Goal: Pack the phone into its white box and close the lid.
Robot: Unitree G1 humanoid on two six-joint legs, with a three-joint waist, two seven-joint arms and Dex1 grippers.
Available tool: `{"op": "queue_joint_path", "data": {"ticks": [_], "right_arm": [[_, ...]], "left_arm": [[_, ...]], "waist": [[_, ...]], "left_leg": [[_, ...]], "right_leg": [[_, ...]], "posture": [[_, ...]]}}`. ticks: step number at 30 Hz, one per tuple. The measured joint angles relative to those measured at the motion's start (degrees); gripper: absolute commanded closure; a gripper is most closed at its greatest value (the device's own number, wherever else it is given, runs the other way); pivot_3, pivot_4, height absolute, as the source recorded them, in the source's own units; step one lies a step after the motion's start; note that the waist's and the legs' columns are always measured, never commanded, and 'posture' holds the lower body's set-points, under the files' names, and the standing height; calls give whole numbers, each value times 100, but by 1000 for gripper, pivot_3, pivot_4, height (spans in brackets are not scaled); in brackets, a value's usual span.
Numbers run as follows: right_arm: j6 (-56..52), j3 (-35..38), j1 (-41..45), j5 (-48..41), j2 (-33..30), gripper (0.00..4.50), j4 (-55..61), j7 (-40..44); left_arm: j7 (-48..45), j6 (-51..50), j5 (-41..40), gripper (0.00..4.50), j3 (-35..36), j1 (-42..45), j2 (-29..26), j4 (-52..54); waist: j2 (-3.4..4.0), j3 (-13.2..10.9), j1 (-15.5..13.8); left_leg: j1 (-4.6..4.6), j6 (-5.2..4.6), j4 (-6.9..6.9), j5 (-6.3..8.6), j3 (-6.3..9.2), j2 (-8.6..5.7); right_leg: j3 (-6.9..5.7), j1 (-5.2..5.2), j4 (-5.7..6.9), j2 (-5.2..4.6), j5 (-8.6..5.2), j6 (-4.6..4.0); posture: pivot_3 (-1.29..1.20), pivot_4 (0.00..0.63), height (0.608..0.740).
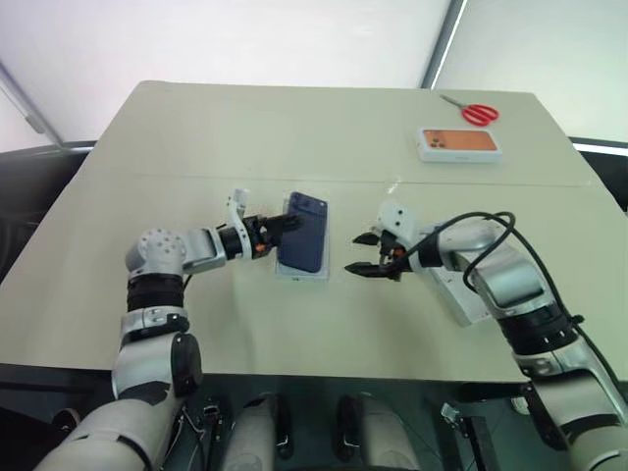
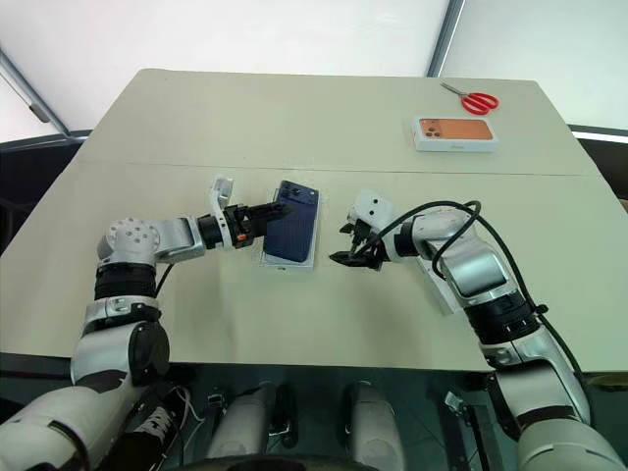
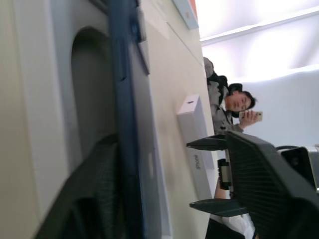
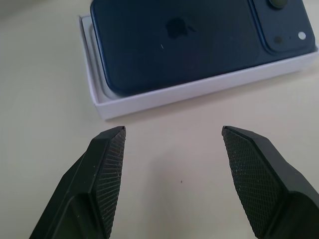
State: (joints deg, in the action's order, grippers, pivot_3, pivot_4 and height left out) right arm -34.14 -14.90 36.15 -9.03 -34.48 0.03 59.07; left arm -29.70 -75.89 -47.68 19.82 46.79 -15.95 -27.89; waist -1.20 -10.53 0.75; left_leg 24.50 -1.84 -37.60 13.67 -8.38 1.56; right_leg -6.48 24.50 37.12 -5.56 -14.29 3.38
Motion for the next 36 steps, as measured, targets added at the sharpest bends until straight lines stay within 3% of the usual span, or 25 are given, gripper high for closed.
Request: {"op": "queue_joint_path", "data": {"ticks": [24,25,28,32,34,36], "right_arm": [[407,-164,271,213,368,1248,-537,-142],[445,-156,287,219,367,1248,-585,-165],[484,-123,288,257,364,2191,-787,-256],[625,-37,341,349,378,4305,-999,-379],[767,-49,358,447,380,4500,-1060,-420],[924,-66,372,567,441,4500,-1198,-499]], "left_arm": [[144,-214,27,206,3,-366,-687,1049],[142,-161,58,438,-1,-373,-752,1103],[158,1,92,1494,153,-397,-867,1101],[161,367,360,3595,-10,-625,-985,1130],[164,616,611,4462,-252,-781,-1000,1146],[145,917,899,4462,-603,-916,-968,1189]], "waist": [[1,0,14],[1,0,15],[1,0,11],[2,0,14],[1,0,13],[1,0,5]], "left_leg": [[0,0,-4,0,0,3],[0,0,-4,0,0,3],[0,0,-4,0,0,2],[-1,0,-4,0,0,1],[-1,0,-4,0,0,2],[0,1,-4,0,0,1]], "right_leg": [[0,0,4,1,0,0],[0,-1,4,1,0,0],[0,-1,4,0,0,0],[0,-1,4,0,0,0],[0,0,4,1,0,0],[0,-1,3,0,0,0]], "posture": [[0,150,738],[0,150,738],[0,150,738],[0,150,738],[0,150,738],[0,150,738]]}}
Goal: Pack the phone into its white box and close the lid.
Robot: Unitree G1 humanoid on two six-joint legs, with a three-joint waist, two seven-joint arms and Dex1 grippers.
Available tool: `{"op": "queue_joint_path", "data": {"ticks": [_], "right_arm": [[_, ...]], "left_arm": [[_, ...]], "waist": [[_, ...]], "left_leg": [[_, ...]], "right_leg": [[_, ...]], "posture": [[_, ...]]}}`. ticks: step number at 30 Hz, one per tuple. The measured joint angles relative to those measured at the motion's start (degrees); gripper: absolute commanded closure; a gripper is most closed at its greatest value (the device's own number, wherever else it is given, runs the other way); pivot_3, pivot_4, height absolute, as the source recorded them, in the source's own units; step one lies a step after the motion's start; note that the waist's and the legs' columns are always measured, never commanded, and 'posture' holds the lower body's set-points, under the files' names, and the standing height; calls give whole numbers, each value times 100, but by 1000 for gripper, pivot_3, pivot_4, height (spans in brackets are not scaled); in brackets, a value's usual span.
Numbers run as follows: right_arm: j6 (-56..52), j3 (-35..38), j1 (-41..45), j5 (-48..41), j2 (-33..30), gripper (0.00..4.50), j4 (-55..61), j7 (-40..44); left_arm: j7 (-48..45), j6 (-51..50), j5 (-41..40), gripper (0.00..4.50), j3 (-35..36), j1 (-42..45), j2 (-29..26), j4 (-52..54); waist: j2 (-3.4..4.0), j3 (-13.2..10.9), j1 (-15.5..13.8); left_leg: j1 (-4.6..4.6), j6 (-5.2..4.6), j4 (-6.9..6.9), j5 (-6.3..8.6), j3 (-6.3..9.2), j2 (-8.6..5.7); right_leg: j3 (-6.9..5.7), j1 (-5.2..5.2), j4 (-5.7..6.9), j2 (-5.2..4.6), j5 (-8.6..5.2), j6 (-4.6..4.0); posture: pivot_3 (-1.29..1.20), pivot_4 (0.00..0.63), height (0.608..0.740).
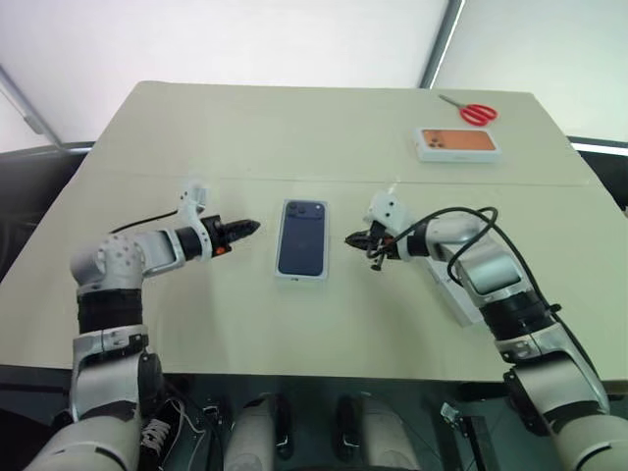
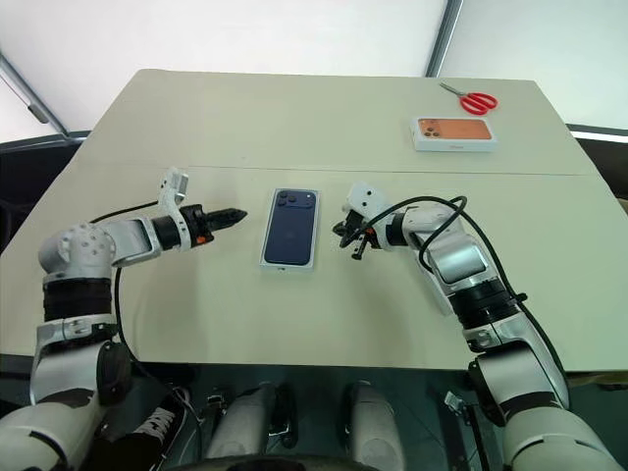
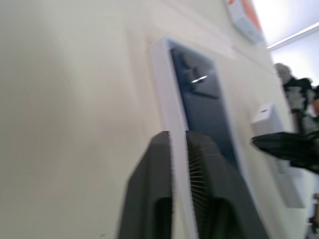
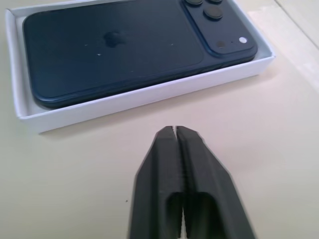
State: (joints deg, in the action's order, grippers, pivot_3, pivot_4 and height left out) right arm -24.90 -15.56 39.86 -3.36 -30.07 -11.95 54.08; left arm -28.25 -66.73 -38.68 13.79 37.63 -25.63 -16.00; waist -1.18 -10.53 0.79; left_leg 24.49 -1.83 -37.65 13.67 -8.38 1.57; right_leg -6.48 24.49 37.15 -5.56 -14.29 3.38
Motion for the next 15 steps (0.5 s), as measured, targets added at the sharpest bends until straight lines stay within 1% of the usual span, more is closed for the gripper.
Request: {"op": "queue_joint_path", "data": {"ticks": [6,9,12,15], "right_arm": [[254,-237,27,334,386,4500,-331,-228],[274,-272,32,445,471,4500,-435,-314],[266,-270,32,492,462,4500,-416,-300],[260,-255,-10,539,290,4500,-337,-248]], "left_arm": [[-162,550,467,4462,-770,58,382,15],[-228,636,588,4462,-893,171,469,-105],[-383,646,705,4462,-1058,262,506,-181],[-461,642,821,4462,-1131,345,643,-237]], "waist": [[0,0,0],[0,0,-6],[0,0,-15],[0,0,-48]], "left_leg": [[1,-1,0,-1,0,0],[1,-2,-3,-1,0,-1],[1,-4,-5,0,0,-1],[1,-12,-14,5,1,-2]], "right_leg": [[0,0,1,0,0,0],[-1,-1,2,0,0,0],[-3,-3,2,0,0,0],[-5,-10,1,-2,0,1]], "posture": [[0,150,738],[0,150,738],[0,150,738],[0,150,738]]}}
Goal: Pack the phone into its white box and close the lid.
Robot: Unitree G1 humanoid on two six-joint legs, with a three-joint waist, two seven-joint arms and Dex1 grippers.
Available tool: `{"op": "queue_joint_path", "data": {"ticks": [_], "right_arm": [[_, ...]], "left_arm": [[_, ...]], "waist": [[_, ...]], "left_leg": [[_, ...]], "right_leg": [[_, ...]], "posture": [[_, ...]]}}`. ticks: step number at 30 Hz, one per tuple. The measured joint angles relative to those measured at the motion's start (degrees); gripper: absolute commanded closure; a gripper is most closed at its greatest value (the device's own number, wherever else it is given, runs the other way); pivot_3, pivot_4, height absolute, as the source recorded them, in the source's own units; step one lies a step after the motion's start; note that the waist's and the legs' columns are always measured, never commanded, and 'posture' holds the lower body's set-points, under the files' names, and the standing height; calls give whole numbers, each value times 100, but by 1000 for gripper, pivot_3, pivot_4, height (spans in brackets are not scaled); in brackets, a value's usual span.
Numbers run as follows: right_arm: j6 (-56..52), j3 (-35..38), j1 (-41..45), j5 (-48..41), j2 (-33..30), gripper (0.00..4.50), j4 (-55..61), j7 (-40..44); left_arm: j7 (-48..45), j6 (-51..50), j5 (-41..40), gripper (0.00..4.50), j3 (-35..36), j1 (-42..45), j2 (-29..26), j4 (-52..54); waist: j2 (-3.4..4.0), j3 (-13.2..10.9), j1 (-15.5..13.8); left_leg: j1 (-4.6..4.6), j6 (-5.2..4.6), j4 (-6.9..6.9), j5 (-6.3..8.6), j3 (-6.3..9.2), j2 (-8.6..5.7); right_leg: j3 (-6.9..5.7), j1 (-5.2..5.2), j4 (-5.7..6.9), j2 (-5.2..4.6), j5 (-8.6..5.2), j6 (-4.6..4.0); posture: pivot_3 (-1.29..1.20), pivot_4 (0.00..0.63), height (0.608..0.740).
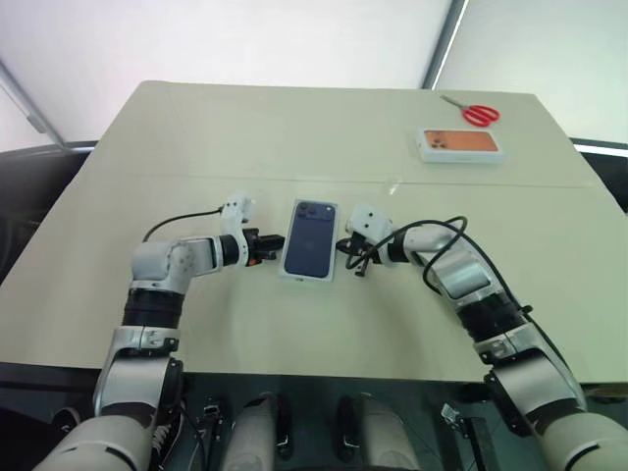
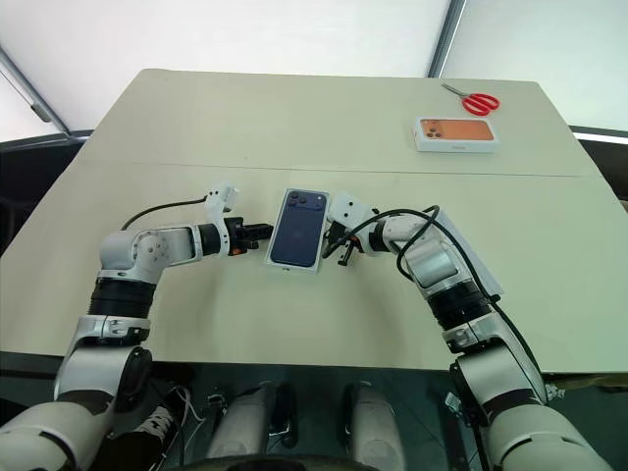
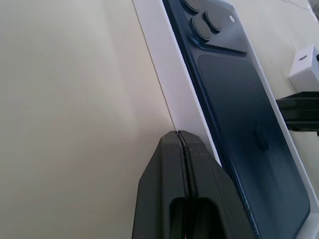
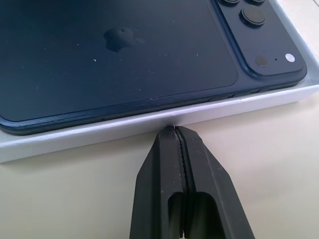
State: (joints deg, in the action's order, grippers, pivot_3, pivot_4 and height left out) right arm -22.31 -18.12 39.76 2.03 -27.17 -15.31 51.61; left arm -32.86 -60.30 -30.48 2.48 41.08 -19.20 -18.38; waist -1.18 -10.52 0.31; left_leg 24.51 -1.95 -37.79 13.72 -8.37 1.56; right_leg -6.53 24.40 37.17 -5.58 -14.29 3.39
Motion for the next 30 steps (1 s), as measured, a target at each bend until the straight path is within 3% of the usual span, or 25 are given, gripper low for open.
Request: {"op": "queue_joint_path", "data": {"ticks": [15,30], "right_arm": [[-491,700,-997,-107,-1123,4500,1026,276],[-220,1063,-1008,9,-1636,4500,389,202]], "left_arm": [[-347,768,787,4462,-442,783,1233,-1266],[-731,1568,1404,4462,-569,1616,2058,-2808]], "waist": [[2,2,-268],[2,2,-252]], "left_leg": [[1,-29,-28,21,15,-13],[3,-46,-36,32,28,-30]], "right_leg": [[-15,-23,-11,-28,0,1],[-33,-38,-23,-50,-1,3]], "posture": [[0,150,738],[0,150,738]]}}
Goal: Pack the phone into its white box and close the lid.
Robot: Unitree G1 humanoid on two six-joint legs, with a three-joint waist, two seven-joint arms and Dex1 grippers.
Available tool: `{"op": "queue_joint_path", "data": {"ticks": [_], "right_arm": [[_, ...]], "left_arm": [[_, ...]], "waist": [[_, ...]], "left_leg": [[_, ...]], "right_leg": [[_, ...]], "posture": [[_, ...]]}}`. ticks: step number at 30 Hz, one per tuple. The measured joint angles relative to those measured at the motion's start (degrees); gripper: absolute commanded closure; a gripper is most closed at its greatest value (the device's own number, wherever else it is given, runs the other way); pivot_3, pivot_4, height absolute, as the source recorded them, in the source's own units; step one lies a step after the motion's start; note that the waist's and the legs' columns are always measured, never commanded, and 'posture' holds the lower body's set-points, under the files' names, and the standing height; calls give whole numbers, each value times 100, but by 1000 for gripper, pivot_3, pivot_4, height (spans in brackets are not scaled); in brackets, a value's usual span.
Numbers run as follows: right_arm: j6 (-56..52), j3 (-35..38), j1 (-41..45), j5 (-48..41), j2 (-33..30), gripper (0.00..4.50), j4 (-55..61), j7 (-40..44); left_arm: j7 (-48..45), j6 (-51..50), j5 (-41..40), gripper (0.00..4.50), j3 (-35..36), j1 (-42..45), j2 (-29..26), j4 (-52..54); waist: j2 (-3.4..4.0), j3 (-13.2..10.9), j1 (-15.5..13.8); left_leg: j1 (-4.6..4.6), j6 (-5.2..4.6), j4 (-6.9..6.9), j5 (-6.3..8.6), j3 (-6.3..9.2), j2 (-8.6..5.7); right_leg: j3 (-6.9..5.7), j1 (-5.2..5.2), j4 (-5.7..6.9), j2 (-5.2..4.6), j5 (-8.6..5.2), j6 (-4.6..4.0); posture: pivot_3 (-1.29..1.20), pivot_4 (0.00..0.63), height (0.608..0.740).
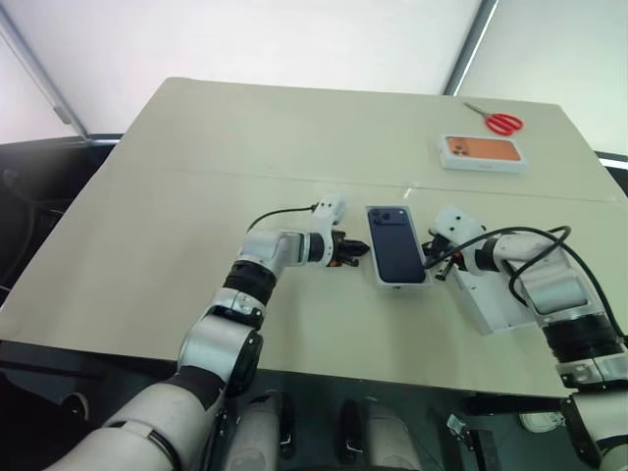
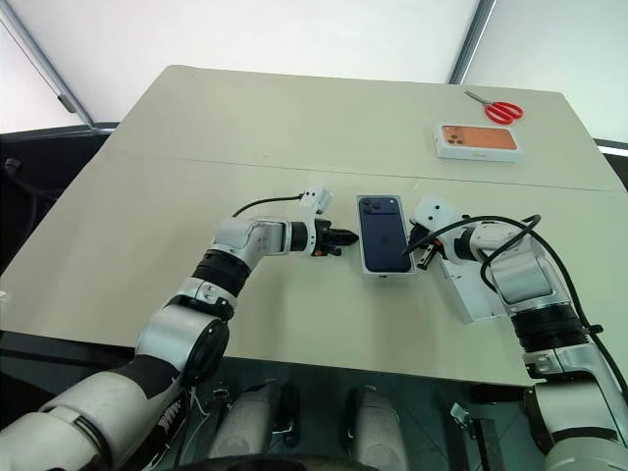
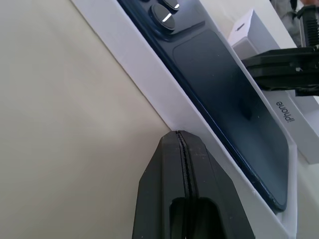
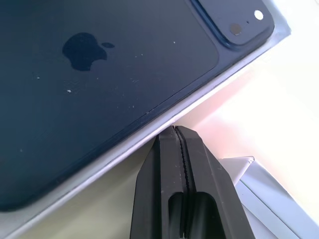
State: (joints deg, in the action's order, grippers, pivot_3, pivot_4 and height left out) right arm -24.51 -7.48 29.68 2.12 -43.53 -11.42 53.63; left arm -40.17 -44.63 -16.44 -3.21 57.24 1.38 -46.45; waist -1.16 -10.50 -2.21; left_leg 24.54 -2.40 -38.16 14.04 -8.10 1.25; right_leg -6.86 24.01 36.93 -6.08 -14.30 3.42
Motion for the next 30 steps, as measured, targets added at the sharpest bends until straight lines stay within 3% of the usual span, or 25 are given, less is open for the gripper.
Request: {"op": "queue_joint_path", "data": {"ticks": [12,30], "right_arm": [[-350,-1,-120,-32,-40,4500,346,163],[111,-140,47,146,48,4500,112,127]], "left_arm": [[-151,462,194,4462,68,106,8,-356],[-387,504,333,4462,67,80,-238,-282]], "waist": [[0,0,26],[0,0,174]], "left_leg": [[0,0,1,0,0,6],[0,2,1,-2,1,10]], "right_leg": [[0,4,2,5,0,1],[-1,5,4,10,1,2]], "posture": [[0,150,738],[0,150,738]]}}
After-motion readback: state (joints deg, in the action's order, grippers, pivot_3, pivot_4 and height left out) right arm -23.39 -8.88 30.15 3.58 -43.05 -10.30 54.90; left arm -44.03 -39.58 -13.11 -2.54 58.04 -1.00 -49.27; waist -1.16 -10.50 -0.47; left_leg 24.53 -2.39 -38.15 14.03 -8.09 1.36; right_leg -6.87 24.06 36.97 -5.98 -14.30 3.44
